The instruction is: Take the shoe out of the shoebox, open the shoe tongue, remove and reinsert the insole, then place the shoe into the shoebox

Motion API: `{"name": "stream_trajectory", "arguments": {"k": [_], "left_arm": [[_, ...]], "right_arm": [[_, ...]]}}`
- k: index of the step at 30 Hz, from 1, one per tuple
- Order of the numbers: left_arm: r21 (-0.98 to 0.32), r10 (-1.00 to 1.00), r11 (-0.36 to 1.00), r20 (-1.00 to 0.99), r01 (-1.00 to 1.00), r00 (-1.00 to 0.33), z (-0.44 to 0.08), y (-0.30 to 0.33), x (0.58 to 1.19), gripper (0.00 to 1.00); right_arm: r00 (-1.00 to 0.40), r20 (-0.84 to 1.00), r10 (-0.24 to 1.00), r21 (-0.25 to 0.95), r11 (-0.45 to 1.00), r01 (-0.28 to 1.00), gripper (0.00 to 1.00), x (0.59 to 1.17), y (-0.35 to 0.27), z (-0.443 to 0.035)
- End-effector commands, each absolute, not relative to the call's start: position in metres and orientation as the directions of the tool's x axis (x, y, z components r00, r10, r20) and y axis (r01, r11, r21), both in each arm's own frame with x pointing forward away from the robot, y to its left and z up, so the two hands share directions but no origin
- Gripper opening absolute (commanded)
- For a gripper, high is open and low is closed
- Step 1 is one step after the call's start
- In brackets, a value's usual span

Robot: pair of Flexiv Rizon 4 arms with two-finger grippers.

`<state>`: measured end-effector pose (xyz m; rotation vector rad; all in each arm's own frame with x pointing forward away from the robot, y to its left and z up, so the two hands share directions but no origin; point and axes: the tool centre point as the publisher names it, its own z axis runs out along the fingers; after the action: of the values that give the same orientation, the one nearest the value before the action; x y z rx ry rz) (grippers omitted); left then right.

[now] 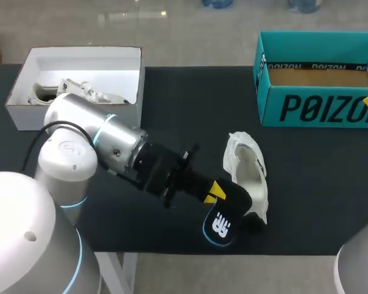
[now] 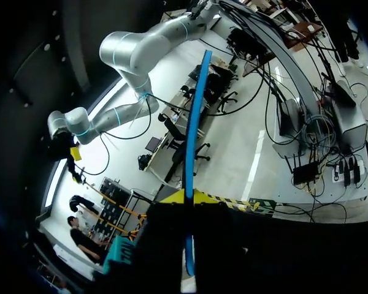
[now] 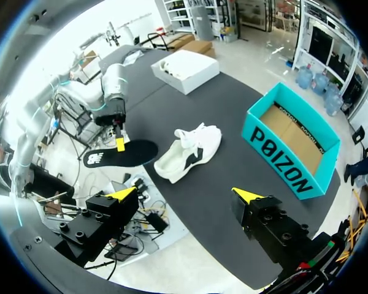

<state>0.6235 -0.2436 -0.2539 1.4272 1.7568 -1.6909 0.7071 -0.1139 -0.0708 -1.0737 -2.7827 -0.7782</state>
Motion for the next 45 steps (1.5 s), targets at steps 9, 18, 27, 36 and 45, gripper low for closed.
{"name": "stream_trajectory", "arguments": {"k": [9,18,27,36,45], "left_arm": [[-0.584,0.422,-0.207,-0.777,0.785,-0.467,-0.273,-0.295,0.659,0.0],[-0.611,0.466,-0.151,-0.737,0.777,-0.49,-0.291,-0.306,0.666,0.0],[-0.627,0.464,-0.093,-0.714,0.773,-0.524,-0.306,-0.307,0.689,0.0],[-0.618,0.477,-0.063,-0.708,0.783,-0.521,-0.319,-0.316,0.708,0.0],[-0.562,0.532,-0.017,-0.705,0.827,-0.468,-0.335,-0.32,0.732,0.0]], "right_arm": [[-0.756,0.231,0.612,0.43,0.633,0.644,1.0,0.71,-0.114,-0.071],[-0.756,0.231,0.612,0.43,0.633,0.644,1.0,0.71,-0.114,-0.071],[-0.756,0.231,0.612,0.43,0.633,0.644,1.0,0.71,-0.114,-0.071],[-0.756,0.231,0.612,0.43,0.633,0.644,1.0,0.71,-0.114,-0.071],[-0.756,0.231,0.612,0.43,0.633,0.644,1.0,0.71,-0.114,-0.071]]}}
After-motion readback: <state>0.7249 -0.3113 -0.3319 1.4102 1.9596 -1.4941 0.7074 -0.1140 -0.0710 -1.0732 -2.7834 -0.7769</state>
